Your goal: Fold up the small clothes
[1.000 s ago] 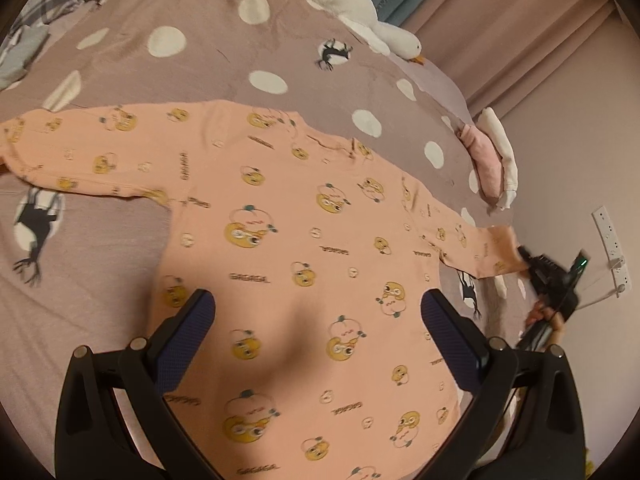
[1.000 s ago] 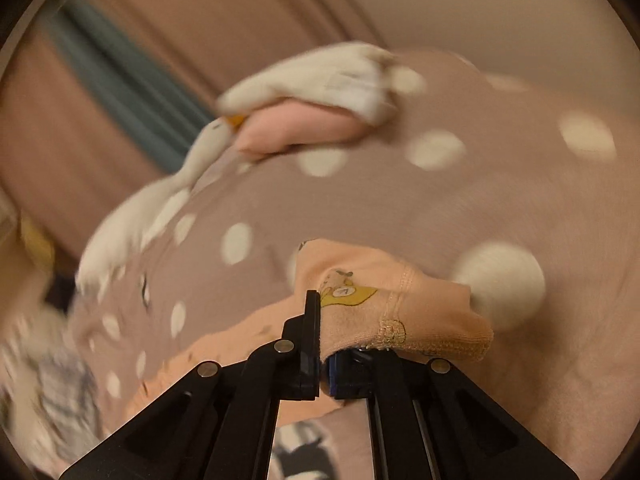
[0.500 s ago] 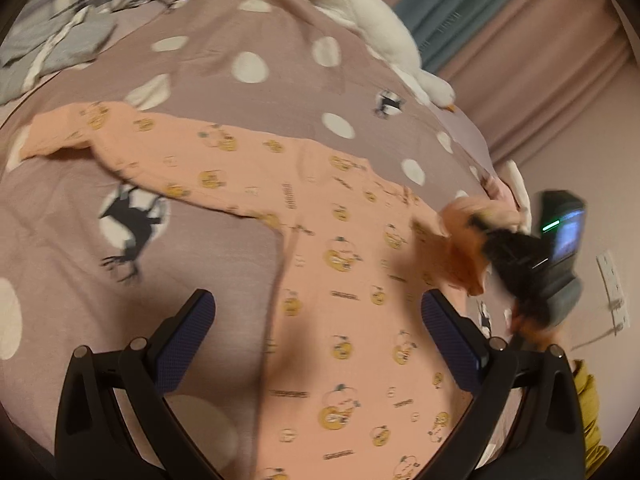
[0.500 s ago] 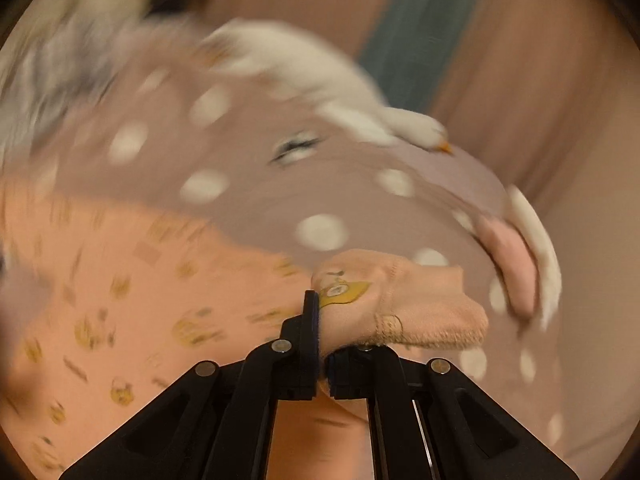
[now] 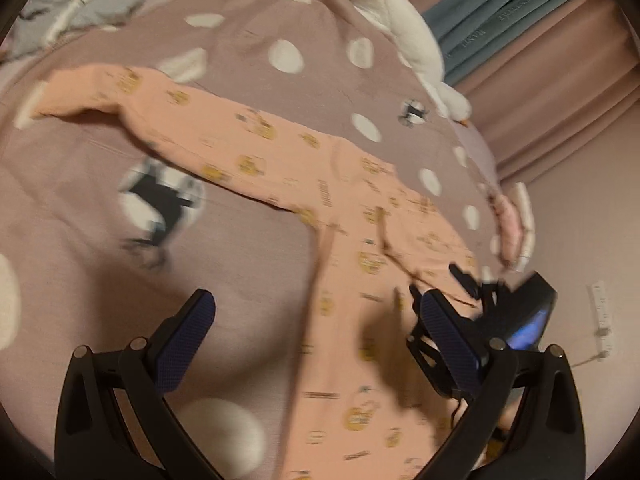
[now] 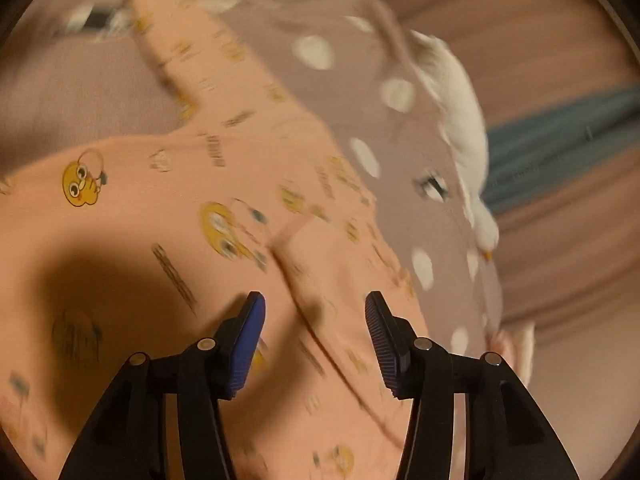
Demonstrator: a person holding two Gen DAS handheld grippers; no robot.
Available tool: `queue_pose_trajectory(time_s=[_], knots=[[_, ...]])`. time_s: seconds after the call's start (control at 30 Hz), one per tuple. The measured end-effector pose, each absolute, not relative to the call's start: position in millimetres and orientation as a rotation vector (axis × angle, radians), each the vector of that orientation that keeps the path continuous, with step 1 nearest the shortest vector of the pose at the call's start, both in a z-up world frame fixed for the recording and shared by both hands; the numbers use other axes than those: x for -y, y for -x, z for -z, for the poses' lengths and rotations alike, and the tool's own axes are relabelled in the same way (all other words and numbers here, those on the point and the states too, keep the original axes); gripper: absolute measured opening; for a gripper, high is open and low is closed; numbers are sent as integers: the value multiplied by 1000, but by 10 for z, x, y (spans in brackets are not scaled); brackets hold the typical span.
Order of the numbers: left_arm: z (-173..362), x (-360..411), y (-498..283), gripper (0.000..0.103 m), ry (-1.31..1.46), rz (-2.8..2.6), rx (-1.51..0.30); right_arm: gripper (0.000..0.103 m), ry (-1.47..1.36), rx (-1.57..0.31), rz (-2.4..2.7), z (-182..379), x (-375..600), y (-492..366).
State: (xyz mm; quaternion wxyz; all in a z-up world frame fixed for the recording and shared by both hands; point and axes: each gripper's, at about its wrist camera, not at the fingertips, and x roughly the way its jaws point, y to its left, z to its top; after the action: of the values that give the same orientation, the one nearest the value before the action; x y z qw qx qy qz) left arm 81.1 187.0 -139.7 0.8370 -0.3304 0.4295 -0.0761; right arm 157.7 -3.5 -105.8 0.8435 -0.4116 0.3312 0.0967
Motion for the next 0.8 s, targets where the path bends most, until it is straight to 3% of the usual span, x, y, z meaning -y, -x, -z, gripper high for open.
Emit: queue_pose_trajectory(time_s=[0.23, 0.4, 0.57, 0.8], knots=[[1453, -1359, -1307, 102, 813, 356, -937, 50, 216, -871, -221, 882, 1127, -1356], [1516, -983, -1819, 98, 809, 441, -967, 50, 88, -861, -211, 947, 1395, -1079], [1791, -769, -2207, 80, 837, 450, -1036, 50, -32, -844, -217, 948, 1613, -1059], [2014, -733, -2398, 78, 824, 391, -1061, 50, -67, -828, -234, 956, 1728, -1027]])
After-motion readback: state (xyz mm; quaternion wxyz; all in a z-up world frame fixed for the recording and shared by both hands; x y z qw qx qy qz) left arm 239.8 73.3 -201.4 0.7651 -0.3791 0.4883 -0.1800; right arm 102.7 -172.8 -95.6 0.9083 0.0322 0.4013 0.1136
